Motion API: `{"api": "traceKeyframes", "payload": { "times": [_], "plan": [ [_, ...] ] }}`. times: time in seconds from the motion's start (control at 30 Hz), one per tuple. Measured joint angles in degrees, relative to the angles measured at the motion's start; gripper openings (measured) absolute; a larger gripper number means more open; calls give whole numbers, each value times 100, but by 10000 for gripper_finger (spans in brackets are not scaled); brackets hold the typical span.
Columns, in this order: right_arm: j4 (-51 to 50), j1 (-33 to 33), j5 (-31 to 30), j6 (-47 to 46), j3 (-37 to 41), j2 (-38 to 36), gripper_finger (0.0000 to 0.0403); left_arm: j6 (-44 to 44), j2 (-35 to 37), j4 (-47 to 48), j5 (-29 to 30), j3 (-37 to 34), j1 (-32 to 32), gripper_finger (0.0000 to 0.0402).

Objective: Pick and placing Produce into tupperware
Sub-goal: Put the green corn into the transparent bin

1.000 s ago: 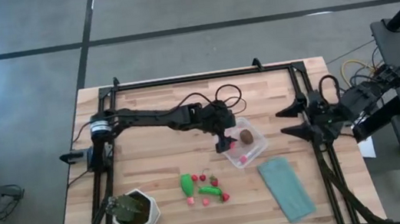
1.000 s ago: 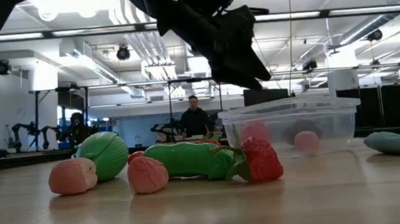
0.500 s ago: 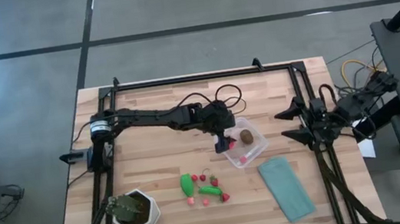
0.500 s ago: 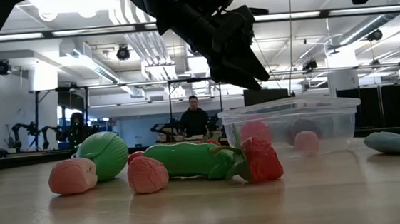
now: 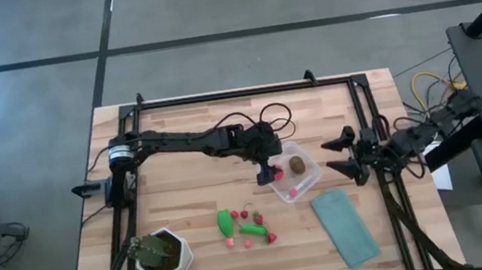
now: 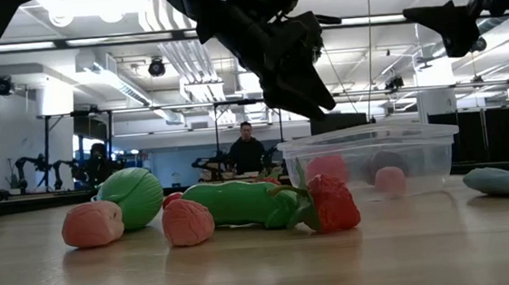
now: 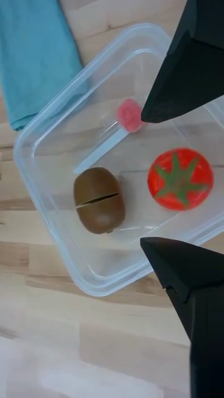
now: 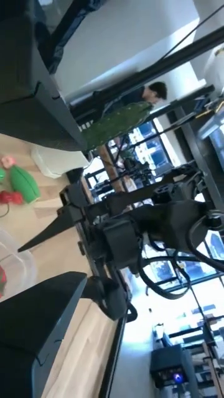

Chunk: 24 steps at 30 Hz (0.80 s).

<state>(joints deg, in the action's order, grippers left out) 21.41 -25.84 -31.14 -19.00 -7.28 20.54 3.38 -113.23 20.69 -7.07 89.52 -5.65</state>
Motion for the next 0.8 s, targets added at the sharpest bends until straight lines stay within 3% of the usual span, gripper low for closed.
{"api": "traceKeyframes", "payload": {
  "times": [0.8],
  "plan": [
    [-213, 784, -46, -88, 676, -61, 325, -4, 15, 1191, 7, -180, 13, 302]
  ]
}}
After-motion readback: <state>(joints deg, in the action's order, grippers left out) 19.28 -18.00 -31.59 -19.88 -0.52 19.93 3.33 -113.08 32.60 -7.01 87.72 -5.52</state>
